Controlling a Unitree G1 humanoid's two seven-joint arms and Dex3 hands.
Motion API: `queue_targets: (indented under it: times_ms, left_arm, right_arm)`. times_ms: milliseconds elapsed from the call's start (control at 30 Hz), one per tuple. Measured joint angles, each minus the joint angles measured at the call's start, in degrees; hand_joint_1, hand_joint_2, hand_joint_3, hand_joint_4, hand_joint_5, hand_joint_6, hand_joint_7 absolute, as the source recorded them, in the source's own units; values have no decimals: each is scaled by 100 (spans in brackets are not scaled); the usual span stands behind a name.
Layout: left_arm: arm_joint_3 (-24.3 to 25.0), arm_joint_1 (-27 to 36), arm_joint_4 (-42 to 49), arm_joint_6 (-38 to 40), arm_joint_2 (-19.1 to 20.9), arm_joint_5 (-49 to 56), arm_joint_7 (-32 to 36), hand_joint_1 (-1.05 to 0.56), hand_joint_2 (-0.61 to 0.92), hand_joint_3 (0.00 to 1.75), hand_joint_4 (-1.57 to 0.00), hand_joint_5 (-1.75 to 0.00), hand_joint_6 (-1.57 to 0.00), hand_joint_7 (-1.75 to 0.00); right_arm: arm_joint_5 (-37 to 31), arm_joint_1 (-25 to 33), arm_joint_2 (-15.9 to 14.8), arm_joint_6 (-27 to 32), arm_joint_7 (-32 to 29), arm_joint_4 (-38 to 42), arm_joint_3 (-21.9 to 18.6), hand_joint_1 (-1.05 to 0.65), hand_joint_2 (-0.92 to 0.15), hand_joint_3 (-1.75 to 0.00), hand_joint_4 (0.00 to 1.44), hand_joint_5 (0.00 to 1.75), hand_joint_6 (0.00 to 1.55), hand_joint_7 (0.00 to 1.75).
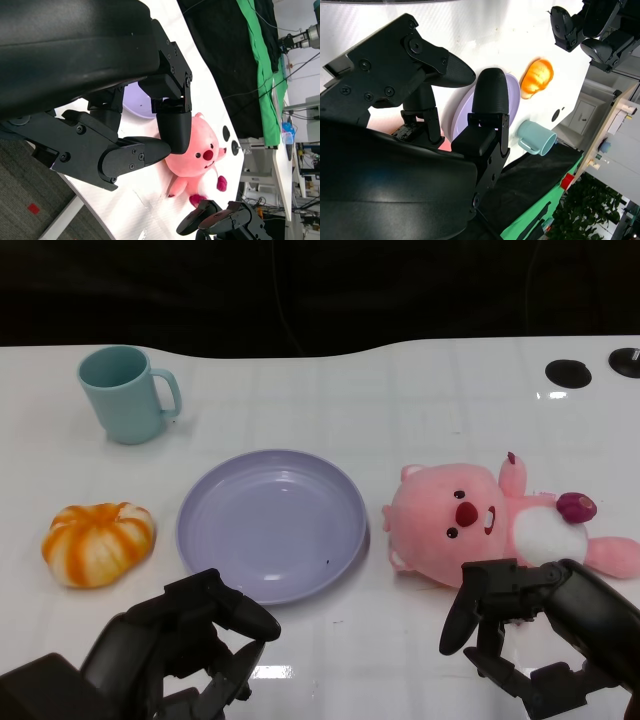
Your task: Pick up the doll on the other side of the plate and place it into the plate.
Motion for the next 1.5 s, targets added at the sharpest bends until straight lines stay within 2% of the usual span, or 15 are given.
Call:
queue_targets:
  times_ms: [1067, 1133, 1333, 1500]
  left_arm:
    - [1, -2, -1, -6, 41, 12, 0, -34, 72, 71, -62, -174, -66, -118]
    - [0, -2, 0, -7, 42, 16, 0, -34, 72, 71, -62, -175, -66, -119]
    - [-2, -7, 0, -7, 42, 19, 0, -35, 72, 71, -63, -173, -67, -118]
    - [-1, -8, 0, -14, 42, 18, 0, -34, 72, 70, -63, -172, -66, -117]
  right_arm:
    - [3, -2, 0, -6, 3, 2, 0, -13, -49, -107, 80, 142, 74, 112]
    - [3, -2, 0, -51, 3, 13, -2, -13, -49, -107, 80, 141, 72, 110]
    - [1, -2, 0, -89, -13, 11, -13, -12, -53, -99, 77, 144, 69, 86]
    - [6, -2, 23, 33, -100, -79, -54, -12, -54, -96, 64, 149, 59, 79]
